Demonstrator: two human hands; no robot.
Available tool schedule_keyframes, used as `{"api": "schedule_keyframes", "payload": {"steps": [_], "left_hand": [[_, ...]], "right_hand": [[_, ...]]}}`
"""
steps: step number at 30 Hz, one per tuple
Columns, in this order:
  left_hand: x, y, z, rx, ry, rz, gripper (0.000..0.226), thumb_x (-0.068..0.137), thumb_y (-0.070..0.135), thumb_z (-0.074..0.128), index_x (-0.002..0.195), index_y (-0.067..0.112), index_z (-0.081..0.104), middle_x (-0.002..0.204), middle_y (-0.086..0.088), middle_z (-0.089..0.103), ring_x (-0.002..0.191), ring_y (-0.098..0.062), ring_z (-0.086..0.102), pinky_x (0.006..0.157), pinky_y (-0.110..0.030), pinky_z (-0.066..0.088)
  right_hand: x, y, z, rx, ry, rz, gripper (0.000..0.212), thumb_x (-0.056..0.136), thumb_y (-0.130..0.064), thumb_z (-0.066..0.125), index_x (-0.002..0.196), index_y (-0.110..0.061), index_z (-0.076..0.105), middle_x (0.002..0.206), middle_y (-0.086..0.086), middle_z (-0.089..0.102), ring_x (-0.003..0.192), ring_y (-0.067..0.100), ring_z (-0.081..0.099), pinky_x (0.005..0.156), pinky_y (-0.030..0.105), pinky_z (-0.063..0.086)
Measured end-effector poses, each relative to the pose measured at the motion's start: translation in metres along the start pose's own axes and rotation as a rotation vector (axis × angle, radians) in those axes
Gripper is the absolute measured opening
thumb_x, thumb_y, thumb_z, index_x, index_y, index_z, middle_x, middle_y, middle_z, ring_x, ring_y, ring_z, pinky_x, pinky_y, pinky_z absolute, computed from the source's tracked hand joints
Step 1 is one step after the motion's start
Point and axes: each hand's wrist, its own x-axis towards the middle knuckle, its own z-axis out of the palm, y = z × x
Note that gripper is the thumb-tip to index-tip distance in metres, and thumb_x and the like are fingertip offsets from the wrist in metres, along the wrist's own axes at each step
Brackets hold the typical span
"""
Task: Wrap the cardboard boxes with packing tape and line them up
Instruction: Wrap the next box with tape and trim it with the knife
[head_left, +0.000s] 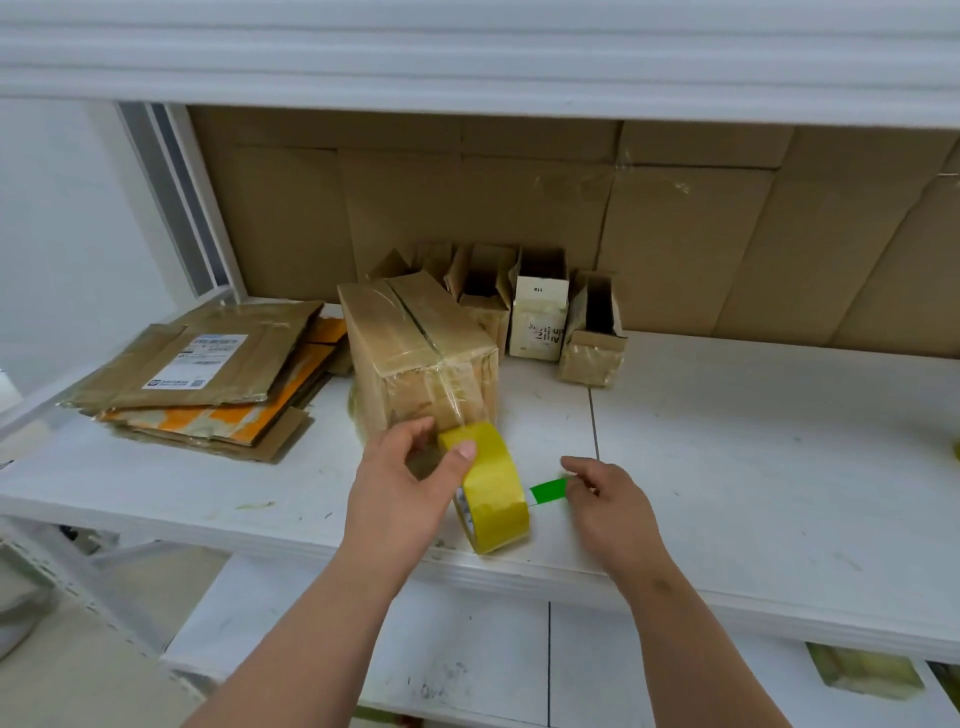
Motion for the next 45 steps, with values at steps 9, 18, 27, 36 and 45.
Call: {"api": "schedule_keyframes", "payload": {"steps": [9,18,27,36,45], "left_hand": [[-0.002,0.008,0.001,-0.114,-0.028,-0.068,0.030,0.086,0.036,0.072,0.116,0.034,0.066,0.114,0.016,0.052,0.109,-0.004,0.054,0.101,-0.035,0.047],[-0.003,0.005,0.006,-0.257,-0.002,-0.093,0.023,0.083,0.031,0.076,0.104,0.037,0.069,0.118,0.005,0.057,0.104,-0.004,0.057,0.096,-0.033,0.050],[-0.003,0.005,0.008,-0.262,0.014,-0.083,0.024,0.082,0.031,0.077,0.106,0.035,0.071,0.115,0.009,0.056,0.104,-0.001,0.056,0.095,-0.030,0.050],[-0.003,0.004,0.008,-0.287,0.016,-0.057,0.021,0.083,0.027,0.077,0.101,0.035,0.070,0.111,0.011,0.057,0.091,0.014,0.055,0.080,-0.017,0.047],[-0.003,0.005,0.009,-0.274,0.023,-0.050,0.018,0.083,0.030,0.076,0.098,0.037,0.070,0.108,0.013,0.056,0.092,0.012,0.055,0.080,-0.017,0.045]], "right_hand": [[0.016,0.004,0.018,-0.691,-0.083,0.013,0.045,0.098,-0.059,0.032,0.124,-0.032,0.057,0.122,0.003,0.053,0.116,0.024,0.051,0.097,0.040,0.036],[0.014,-0.014,-0.003,-0.052,-0.005,-0.113,0.029,0.096,-0.014,0.057,0.119,-0.028,0.045,0.092,-0.012,0.052,0.077,0.014,0.056,0.065,0.028,0.040],[-0.003,-0.071,-0.025,0.068,-0.048,-0.489,0.044,0.092,-0.007,0.061,0.093,-0.050,0.056,0.103,-0.021,0.057,0.096,-0.007,0.052,0.073,0.003,0.037],[0.004,-0.072,-0.010,-0.126,0.025,-0.662,0.024,0.092,-0.019,0.061,0.109,-0.031,0.071,0.099,-0.011,0.065,0.099,0.010,0.057,0.083,0.031,0.050],[0.006,-0.082,-0.005,-0.255,0.091,-0.763,0.025,0.087,-0.021,0.055,0.104,-0.028,0.072,0.090,-0.005,0.063,0.094,0.018,0.055,0.079,0.032,0.047]]}}
